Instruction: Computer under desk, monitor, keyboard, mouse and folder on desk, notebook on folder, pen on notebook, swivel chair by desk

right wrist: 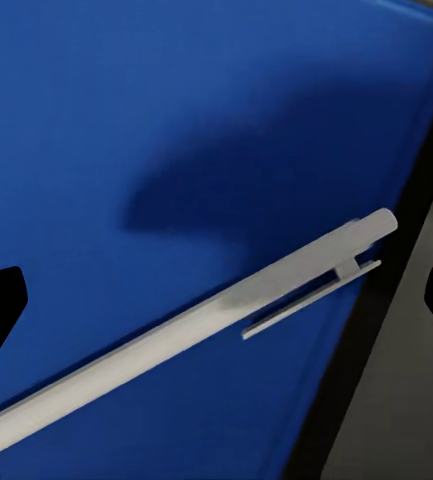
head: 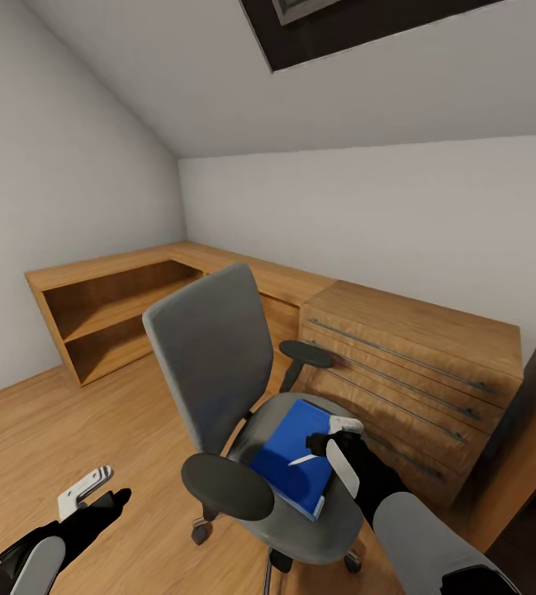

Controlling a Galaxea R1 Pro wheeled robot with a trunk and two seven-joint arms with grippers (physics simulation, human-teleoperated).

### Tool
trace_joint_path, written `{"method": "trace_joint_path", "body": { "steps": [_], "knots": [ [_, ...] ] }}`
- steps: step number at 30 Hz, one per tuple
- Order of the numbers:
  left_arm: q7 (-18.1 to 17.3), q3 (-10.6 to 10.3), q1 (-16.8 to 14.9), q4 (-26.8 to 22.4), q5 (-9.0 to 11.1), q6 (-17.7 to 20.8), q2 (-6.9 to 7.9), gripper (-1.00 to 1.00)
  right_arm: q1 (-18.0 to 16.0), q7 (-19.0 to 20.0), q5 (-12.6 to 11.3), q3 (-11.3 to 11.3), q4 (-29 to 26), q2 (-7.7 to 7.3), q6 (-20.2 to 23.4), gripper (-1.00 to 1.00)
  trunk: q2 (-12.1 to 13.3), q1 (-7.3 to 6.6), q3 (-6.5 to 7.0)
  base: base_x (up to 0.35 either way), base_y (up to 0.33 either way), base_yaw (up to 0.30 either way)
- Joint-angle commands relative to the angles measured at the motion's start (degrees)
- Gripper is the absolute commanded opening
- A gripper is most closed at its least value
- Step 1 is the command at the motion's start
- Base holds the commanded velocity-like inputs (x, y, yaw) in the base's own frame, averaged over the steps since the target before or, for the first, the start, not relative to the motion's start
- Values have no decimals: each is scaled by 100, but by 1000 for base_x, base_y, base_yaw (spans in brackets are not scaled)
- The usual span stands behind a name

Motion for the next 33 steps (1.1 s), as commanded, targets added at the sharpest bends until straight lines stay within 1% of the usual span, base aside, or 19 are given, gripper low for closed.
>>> {"method": "trace_joint_path", "body": {
  "steps": [1,6,16,19,33],
  "knots": [
    [57,-3,-4,-8,60,12,1,100,-3,-54,-60,36,-9,-5,20,100,-43,21,-24,0,0,0],
    [67,-13,-4,-8,60,8,1,100,-3,-54,-60,36,-9,-5,21,100,-244,131,-114,0,0,0],
    [64,-15,-4,-8,60,5,-5,100,-3,-54,-60,36,-9,-7,21,100,-244,131,-114,0,0,0],
    [70,-17,-4,-8,60,4,-6,100,-3,-54,-60,36,-9,-8,21,100,-364,197,-167,0,0,0],
    [41,-18,-4,-8,60,12,-7,100,-3,-49,-53,36,-9,-10,12,100,-364,197,-167,0,0,0]
  ]
}}
